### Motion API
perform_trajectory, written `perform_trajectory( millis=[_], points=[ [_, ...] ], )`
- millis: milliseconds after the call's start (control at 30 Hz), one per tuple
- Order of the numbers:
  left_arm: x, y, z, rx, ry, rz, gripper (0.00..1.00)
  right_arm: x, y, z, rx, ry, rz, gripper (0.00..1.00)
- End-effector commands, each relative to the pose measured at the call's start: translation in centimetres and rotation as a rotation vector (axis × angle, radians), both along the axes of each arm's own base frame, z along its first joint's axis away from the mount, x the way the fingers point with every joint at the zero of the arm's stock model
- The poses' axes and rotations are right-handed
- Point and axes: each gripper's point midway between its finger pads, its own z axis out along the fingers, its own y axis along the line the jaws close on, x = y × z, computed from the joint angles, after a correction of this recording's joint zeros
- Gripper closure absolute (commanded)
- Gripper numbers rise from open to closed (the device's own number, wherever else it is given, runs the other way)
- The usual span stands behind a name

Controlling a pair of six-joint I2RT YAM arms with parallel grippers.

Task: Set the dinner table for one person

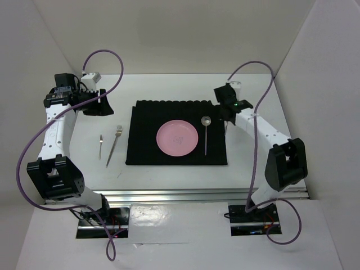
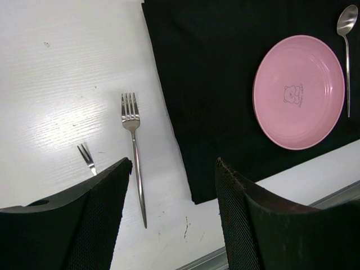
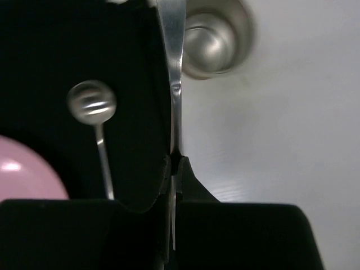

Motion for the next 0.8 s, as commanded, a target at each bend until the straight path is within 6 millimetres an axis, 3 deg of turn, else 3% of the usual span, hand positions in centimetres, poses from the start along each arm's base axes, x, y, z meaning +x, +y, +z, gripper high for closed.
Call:
perform_trajectory(
  millis=[0,200,467,767],
  points=[
    [-0.4,0.0,1.7,0.022,-0.06,-0.02,0.31,-1.8,3.6,-1.3,0.008,0.04,0.176,1.0],
    [-0.6,0.0,1.3,0.019,-0.049,-0.02,0.31,-5.0,6.3,-7.5,0.109,0.214,0.232,1.0],
    [-0.5,0.0,1.1,0.019,-0.049,-0.02,0.31,-4.8,8.2,-11.6,0.18,0.288,0.291,1.0],
    [-0.5,0.0,1.1,0.019,-0.049,-0.02,0.31,-3.8,5.3,-13.3,0.23,0.315,0.151,1.0]
  ],
)
